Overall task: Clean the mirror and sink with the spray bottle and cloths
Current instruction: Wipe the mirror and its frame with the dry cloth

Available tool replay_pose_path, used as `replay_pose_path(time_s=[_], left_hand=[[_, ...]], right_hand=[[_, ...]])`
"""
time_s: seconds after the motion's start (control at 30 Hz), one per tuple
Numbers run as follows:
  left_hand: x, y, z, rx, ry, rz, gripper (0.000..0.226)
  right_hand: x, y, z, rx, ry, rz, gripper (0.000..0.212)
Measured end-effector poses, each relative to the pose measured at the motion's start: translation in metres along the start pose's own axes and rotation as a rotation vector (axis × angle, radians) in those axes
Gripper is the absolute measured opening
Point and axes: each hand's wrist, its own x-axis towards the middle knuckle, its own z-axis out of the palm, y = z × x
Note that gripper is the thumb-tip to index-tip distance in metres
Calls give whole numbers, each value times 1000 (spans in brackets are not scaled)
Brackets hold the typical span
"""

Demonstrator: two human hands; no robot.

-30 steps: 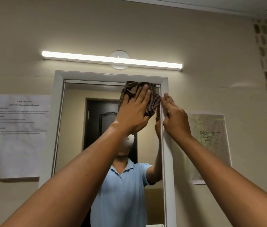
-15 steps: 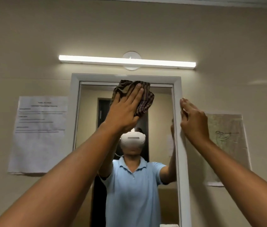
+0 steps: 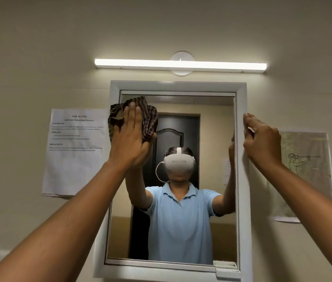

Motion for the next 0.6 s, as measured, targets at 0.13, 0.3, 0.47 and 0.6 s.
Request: replay_pose_path(time_s=[0.13, 0.3, 0.47, 0.6], left_hand=[[-35, 15, 15, 2, 0, -7, 86], [-45, 44, 27, -23, -27, -3, 88], [-18, 84, 29, -49, -64, 102, 87], [3, 117, 33, -29, -52, 180, 85]], right_hand=[[-3, -1, -3, -3, -21, 17, 45], [-17, -3, -9, -39, -70, 22, 45], [-31, 1, -10, -76, -104, 14, 50], [-33, 3, -8, -82, -97, -1, 51]])
